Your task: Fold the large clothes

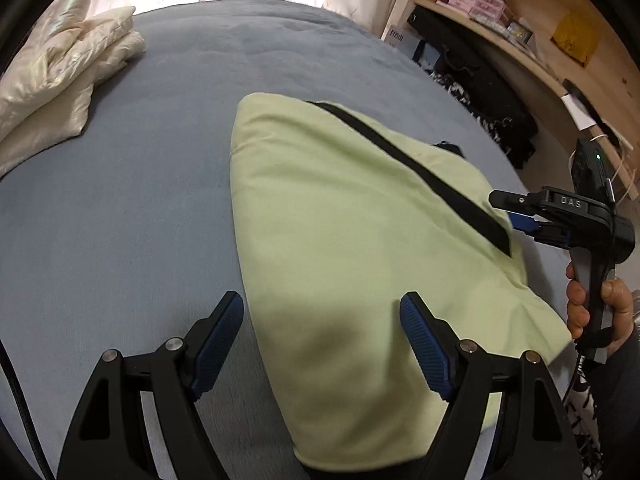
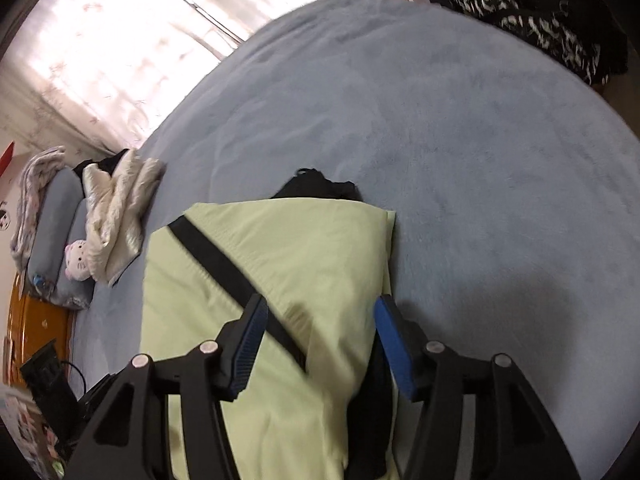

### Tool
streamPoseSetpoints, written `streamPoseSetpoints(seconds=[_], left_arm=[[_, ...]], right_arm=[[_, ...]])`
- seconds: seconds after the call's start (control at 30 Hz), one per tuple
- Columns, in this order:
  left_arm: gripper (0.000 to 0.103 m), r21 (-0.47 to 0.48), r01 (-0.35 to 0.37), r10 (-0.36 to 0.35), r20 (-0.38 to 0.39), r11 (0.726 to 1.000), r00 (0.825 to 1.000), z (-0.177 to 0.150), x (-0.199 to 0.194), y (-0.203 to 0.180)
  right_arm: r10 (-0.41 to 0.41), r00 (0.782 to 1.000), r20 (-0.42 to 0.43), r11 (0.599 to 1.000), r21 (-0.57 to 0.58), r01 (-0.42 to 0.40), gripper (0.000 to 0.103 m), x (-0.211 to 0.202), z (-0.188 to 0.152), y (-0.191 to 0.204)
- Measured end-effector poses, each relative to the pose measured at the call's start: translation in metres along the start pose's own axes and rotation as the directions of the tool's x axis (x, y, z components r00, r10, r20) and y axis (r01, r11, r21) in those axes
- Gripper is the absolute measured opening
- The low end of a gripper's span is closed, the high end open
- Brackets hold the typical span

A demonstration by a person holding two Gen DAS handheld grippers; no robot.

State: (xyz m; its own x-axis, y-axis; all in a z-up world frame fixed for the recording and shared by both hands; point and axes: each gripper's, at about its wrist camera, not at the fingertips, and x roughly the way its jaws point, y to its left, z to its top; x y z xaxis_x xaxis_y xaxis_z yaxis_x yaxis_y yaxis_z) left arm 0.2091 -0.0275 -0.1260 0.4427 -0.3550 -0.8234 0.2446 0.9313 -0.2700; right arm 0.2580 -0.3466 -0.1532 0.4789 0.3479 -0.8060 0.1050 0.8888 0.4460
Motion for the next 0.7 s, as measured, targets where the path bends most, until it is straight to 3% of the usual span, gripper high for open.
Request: streamPoseSetpoints(seconds=[0.03,0.07,0.1,0.23,0.43,0.57,0.7], left_arm=[[0.079,0.0,-0.002,0.002,-0.012,1.0,1.0,0.002,0.005,0.0],[0.079,-0.002,0.0,0.0,-0.023,1.0,1.0,0.003,0.011,-0.002],[0.079,-0.002,-0.003,0.003,-0.025,1.0,1.0,0.005,0.014,-0.003],[0.079,0.035,-0.043,0.043,0.006,0.998,0.999,0.003,0.019,-0.011],[0.08,0.037,-0.062,0.061,0.024,0.997,0.998,0.003,0.022,-0.013],[0.079,0.059,-0.087,0.085,0.036,0.994,0.996,0.006,0.015,-0.02],[0.079,0.083,-0.128,0.116,0.133,0.988,0.984,0.009,-0.01,-0.034]], right_arm=[[-0.014,1.0,-0.013,1.0,-0.018,0.014,0.046,0.006,0.002,0.0],[-0.048,0.999,-0.021,0.996,-0.07,0.046,0.009,0.011,0.003,0.005],[-0.075,0.997,-0.009,0.992,-0.106,0.073,0.003,0.011,0.004,0.009],[-0.161,0.969,0.188,0.939,-0.273,0.208,0.002,-0.007,0.012,0.032],[-0.252,0.964,0.087,0.924,-0.273,0.267,0.003,0.024,0.01,0.011],[-0.213,0.972,0.102,0.958,-0.175,0.228,0.004,-0.006,0.008,0.009],[-0.127,0.985,0.116,0.979,-0.146,0.143,0.004,-0.036,-0.007,0.03]])
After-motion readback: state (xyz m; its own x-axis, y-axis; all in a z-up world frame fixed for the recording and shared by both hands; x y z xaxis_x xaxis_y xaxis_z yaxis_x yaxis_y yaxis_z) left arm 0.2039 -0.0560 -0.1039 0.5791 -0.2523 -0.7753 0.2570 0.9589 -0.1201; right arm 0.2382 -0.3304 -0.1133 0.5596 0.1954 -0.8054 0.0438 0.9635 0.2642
